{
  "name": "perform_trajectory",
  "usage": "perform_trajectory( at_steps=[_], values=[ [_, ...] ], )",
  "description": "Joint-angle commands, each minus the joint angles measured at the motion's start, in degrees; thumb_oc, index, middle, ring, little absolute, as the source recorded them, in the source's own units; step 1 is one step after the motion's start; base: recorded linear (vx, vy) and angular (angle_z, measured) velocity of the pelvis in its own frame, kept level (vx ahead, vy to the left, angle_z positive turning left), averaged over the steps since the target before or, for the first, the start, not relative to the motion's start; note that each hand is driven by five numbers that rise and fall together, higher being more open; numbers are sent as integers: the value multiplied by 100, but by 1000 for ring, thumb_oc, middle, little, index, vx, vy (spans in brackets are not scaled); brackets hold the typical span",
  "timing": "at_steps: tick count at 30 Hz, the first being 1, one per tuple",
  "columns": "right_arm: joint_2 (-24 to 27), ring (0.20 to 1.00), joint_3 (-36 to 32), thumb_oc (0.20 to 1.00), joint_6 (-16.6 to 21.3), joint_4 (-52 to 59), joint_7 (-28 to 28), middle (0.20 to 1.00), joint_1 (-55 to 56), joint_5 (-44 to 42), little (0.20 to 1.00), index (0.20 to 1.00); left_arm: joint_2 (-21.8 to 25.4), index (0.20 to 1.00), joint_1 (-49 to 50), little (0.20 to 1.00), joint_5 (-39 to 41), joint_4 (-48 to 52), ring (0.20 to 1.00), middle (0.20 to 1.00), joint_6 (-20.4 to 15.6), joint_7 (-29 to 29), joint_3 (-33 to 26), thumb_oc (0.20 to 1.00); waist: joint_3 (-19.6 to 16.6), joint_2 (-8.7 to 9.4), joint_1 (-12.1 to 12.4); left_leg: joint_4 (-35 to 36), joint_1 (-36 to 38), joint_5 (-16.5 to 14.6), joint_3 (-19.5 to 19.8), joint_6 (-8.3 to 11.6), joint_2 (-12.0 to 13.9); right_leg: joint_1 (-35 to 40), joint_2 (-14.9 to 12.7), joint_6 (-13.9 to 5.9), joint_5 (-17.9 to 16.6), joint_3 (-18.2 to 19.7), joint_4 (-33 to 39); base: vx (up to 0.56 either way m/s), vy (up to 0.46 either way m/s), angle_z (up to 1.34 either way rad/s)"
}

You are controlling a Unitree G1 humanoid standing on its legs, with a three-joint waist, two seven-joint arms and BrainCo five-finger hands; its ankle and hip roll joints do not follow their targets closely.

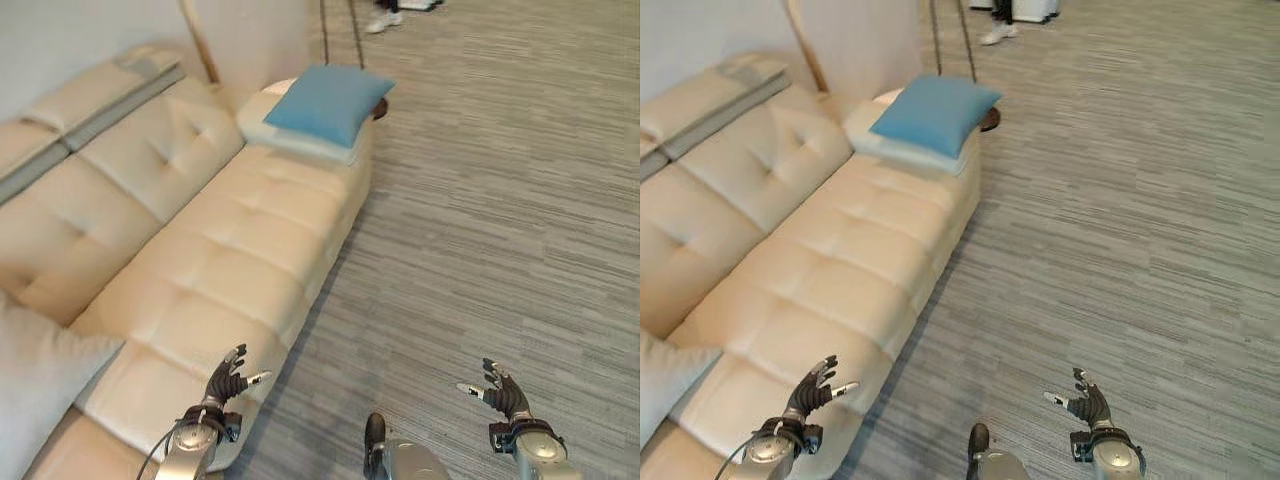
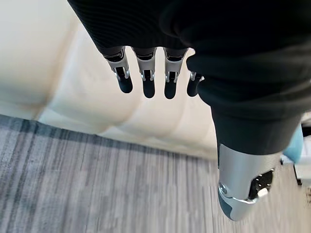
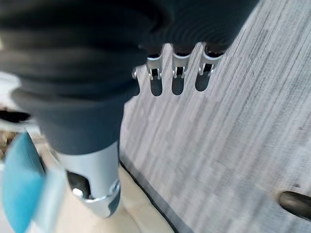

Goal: Pick up all the scattered cushions and arrange them neatly on the sofa.

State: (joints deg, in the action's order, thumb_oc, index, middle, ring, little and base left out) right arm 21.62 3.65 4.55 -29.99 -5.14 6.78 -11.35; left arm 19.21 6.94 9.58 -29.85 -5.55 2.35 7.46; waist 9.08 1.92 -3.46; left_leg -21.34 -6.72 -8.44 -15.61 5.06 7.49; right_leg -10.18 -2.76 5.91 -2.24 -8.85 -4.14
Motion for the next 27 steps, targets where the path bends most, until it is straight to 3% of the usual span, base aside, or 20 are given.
perform_trajectory(
  at_steps=[1,2,4,5,8,11,13,14,15,16,18,22,23,24,25,27],
  values=[
    [76,1000,-82,1000,170,250,-149,1000,-77,-120,1000,1000,225,1000,163,1000,-186,233,1000,1000,-140,86,22,1000,178,2,296,735,-1007,821,518,-315,-541,1013,95,-864,828,90,-64,223,-10,-48],
    [75,1000,-82,1000,171,250,-149,1000,-77,-120,1000,1000,225,1000,163,1000,-186,233,1000,1000,-140,86,23,1000,185,8,296,754,-989,829,515,-315,-548,1023,89,-865,831,91,-64,350,-6,-58],
    [26,1000,-45,1000,175,186,-183,1000,-111,-100,1000,1000,216,1000,149,1000,-241,260,1000,1000,-101,87,11,1000,190,-45,478,1528,-1385,1278,992,-208,-748,1329,319,-848,982,429,52,436,42,-79],
    [13,1000,-43,1000,175,149,-198,1000,-121,-103,1000,1000,225,1000,157,1000,-258,265,1000,1000,-101,90,-4,1000,177,-53,525,1670,-1477,1373,1007,-208,-751,1425,358,-842,1032,550,61,377,54,-64],
    [-6,1000,-28,1000,157,169,-175,1000,-133,-58,1000,1000,251,1000,178,1000,-303,279,1000,1000,-80,70,-39,1000,123,-57,640,1835,-1474,1498,1012,-218,-706,1623,405,-858,1155,830,26,354,117,-111],
    [-40,1000,-50,1000,152,317,-101,1000,-41,109,1000,1000,319,1000,245,1000,-363,328,1000,1000,-72,2,-62,1000,-58,48,688,1549,-1450,1589,1086,-353,-758,1774,238,-1007,1197,1040,-285,554,242,-68],
    [-87,1000,-17,1000,150,348,-25,1000,-55,190,1000,1000,371,1000,269,1000,-373,335,1000,1000,-69,-9,-94,1000,-99,149,696,1412,-1305,1391,966,-488,-824,1627,20,-1215,951,1087,-836,342,201,-87],
    [-90,1000,12,1000,169,388,5,1000,-90,226,1000,1000,407,1000,269,1000,-371,366,1000,1000,-67,-17,-112,1000,-78,172,707,1352,-1235,1278,887,-553,-811,1422,-74,-1320,655,1105,-1278,404,289,-55],
    [-85,1000,75,1000,188,423,8,1000,-206,268,1000,1000,459,1000,223,1000,-353,360,1000,1000,-80,8,-112,1000,12,186,694,1211,-1098,1005,722,-696,-824,996,-267,-1518,74,979,-2078,260,204,-60],
    [-84,1000,74,1000,188,422,7,1000,-209,268,1000,1000,457,1000,220,1000,-353,359,1000,1000,-81,8,-112,1000,0,171,706,1217,-1115,1018,717,-693,-802,974,-247,-1514,53,989,-2069,224,200,-66],
    [-112,1000,153,1000,191,480,24,1000,-328,288,1000,1000,486,1000,174,1000,-348,354,1000,1000,-98,57,-102,1000,171,76,634,1276,-712,793,642,-802,-745,234,-326,-1422,9,736,-2645,177,163,-52],
    [-62,1000,156,1000,199,591,45,1000,-379,241,1000,1000,502,1000,153,1000,-358,323,1000,1000,-131,59,-100,1000,334,-50,474,1490,-103,487,647,-792,-778,-336,-406,-1286,428,51,-1815,347,95,-36],
    [-38,1000,144,1000,198,573,21,1000,-385,239,1000,1000,464,1000,137,1000,-366,220,1000,1000,-138,61,-90,1000,368,-41,414,1581,122,380,685,-779,-854,-661,-368,-1301,293,-55,-1290,319,2,1],
    [-33,1000,143,1000,198,573,21,1000,-381,239,1000,1000,459,1000,137,1000,-366,216,1000,1000,-141,62,-86,1000,390,-59,407,1581,159,357,698,-776,-841,-618,-358,-1303,309,-70,-1284,475,-35,0],
    [-7,1000,104,1000,194,576,-11,1000,-353,257,1000,1000,424,1000,94,1000,-412,187,1000,1000,-143,73,-91,1000,409,-37,320,1653,346,251,818,-751,-943,-878,-319,-1384,76,-25,-786,261,-33,14],
    [-7,1000,68,1000,222,573,-40,1000,-313,265,1000,1000,409,1000,49,1000,-478,168,1000,1000,-162,96,-87,1000,429,-55,223,1720,580,109,955,-717,-998,-1085,-285,-1451,-113,110,-518,418,-71,21]
  ],
)
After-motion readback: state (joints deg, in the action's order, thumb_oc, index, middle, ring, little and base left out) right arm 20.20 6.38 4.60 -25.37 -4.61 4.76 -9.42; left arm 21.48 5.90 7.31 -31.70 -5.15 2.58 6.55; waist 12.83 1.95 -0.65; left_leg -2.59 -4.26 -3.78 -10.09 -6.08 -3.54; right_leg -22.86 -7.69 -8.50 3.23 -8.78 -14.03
